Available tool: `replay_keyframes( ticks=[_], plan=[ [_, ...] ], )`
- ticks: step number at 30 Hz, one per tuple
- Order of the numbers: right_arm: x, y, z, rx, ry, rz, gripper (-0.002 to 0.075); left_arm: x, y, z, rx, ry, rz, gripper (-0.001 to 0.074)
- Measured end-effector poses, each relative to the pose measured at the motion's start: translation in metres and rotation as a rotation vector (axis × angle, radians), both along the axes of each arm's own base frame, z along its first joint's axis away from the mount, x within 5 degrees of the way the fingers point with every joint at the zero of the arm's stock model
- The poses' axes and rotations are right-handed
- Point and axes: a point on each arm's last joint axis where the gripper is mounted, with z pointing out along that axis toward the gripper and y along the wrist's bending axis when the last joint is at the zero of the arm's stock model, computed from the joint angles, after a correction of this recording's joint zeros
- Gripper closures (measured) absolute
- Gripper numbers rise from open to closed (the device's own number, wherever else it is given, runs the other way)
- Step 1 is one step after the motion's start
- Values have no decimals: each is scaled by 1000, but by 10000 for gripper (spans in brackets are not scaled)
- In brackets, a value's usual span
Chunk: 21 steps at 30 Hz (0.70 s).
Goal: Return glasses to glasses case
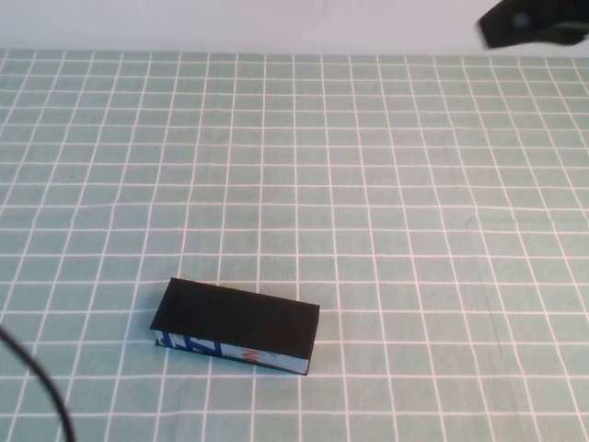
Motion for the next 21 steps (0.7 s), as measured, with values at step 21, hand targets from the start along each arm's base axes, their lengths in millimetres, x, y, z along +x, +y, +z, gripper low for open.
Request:
replay_keyframes(
  ticks=[21],
  plan=[
    [-190, -66, -151, 181, -268, -311, 738, -34, 1, -53, -342, -73, -70, 736]
  ],
)
